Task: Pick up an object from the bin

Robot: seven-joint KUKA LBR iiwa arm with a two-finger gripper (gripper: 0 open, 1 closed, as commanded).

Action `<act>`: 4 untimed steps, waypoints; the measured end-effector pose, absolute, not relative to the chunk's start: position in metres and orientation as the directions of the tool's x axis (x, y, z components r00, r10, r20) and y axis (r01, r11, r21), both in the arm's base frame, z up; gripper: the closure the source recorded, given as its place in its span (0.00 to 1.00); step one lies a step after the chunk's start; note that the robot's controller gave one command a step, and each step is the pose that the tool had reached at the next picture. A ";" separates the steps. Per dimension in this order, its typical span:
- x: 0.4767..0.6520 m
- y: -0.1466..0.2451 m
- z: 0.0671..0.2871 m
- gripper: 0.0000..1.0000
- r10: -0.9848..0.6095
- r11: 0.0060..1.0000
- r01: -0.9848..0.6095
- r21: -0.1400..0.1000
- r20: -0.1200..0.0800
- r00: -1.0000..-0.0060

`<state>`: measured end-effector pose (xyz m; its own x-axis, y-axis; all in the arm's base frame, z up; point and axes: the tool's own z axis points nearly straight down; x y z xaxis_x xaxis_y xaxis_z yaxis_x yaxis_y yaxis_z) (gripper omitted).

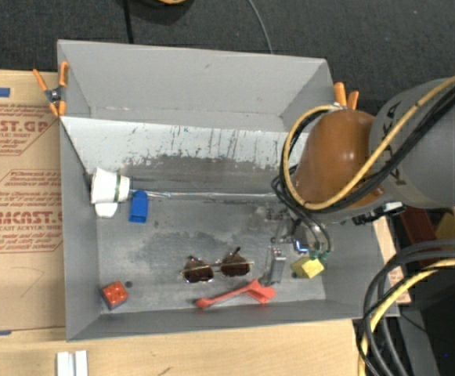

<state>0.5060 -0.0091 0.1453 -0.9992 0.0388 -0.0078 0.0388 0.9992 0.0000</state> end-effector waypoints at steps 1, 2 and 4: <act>0.503 0.013 0.100 0.00 -0.008 1.000 -0.008 0.000 -0.001 -1.000; 0.490 0.053 0.069 1.00 -0.351 0.937 -0.351 -0.002 -0.007 -0.937; 0.486 0.046 0.070 1.00 -0.360 0.933 -0.360 -0.002 -0.009 -0.933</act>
Offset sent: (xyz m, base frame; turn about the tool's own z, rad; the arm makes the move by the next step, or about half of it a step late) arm -0.0158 0.0609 -0.0753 -0.3965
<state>0.4864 0.0464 0.0697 -0.9330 -0.3597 -0.0095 -0.3597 0.9331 -0.0018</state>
